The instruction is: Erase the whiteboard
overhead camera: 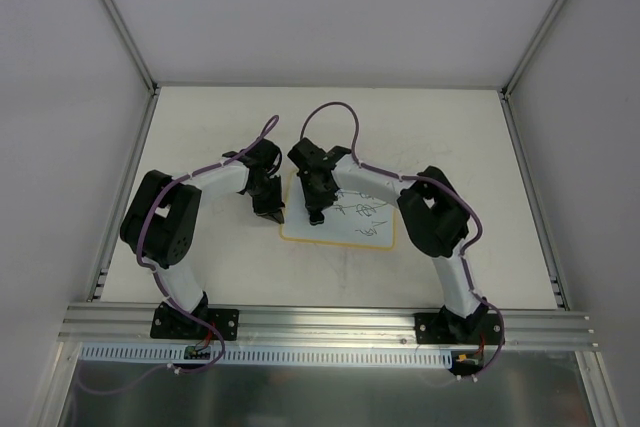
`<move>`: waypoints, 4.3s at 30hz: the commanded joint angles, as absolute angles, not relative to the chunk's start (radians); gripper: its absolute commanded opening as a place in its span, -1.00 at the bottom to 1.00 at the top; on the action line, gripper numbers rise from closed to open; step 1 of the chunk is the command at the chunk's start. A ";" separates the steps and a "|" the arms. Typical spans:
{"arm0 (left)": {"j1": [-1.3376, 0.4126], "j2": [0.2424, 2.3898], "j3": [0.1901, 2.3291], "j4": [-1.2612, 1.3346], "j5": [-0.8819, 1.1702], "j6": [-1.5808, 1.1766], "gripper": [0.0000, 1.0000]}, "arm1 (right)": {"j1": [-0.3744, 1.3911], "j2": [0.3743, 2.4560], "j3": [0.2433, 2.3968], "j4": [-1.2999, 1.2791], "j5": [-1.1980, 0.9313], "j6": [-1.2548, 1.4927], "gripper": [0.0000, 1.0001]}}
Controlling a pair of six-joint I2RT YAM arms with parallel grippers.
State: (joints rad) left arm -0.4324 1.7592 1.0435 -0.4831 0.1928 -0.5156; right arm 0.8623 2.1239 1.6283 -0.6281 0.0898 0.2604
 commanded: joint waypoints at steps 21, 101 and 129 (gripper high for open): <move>-0.436 1.776 0.986 -0.541 0.121 -0.511 -1.00 | 0.544 1.888 1.224 -0.574 0.164 0.206 -0.99; -0.410 1.899 1.180 -0.548 0.120 -0.479 -1.00 | 0.689 1.933 1.314 -0.643 0.089 0.141 -0.99; -0.423 1.793 1.019 -0.546 0.078 -0.523 -1.00 | 0.675 2.150 1.568 -0.865 0.176 0.226 -0.99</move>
State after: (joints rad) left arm -0.4137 1.7782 1.0737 -0.4706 0.1516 -0.5270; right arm 0.7811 2.1670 1.6981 -0.7616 0.0837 0.2222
